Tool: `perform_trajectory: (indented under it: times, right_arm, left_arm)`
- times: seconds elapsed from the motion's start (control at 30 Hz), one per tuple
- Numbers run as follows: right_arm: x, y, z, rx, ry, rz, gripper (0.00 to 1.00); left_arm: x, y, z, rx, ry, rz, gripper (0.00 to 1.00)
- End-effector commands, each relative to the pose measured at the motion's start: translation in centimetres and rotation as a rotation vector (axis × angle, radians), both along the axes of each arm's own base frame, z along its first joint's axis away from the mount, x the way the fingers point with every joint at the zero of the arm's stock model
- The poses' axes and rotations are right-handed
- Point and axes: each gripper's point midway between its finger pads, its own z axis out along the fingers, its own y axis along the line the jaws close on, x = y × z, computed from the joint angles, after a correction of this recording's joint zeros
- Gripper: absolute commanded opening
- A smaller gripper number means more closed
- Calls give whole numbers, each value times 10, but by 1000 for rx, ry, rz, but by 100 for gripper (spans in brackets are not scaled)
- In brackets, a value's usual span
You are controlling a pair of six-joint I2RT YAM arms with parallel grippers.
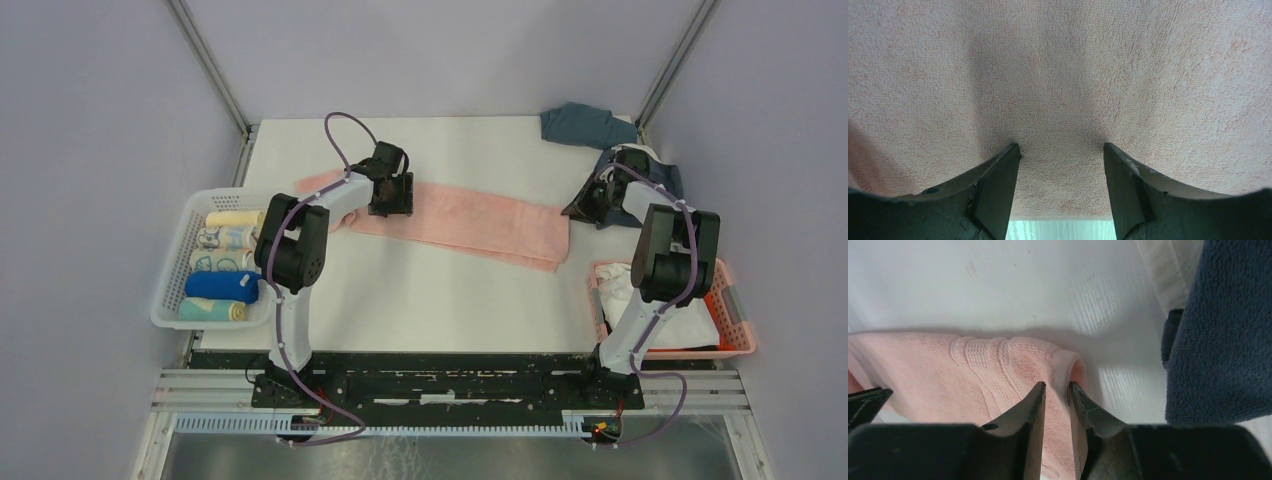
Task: Roll the towels
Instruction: Fold the towel at the center of the board.
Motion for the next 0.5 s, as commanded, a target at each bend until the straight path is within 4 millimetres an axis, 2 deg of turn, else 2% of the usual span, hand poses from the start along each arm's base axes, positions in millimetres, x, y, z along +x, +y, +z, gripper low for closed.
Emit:
perform_trajectory:
  times: [0.0,0.13,0.23,0.47]
  right_arm:
    - [3,3,21,32,-19,18,36]
    - [-14,5,43,-38,-10,47,44]
    - [-33,9,55,-129,23,78,45]
    - [-80,25,52,-369,144,132,43]
  left_arm:
    - [-11,18,-16,71,46,-19,70]
    - [-5,8,2,16,18,-27,71]
    - [-1,-2,19,-31,-8,-40,72]
    - [-4,-12,52,-111,-57,-47,73]
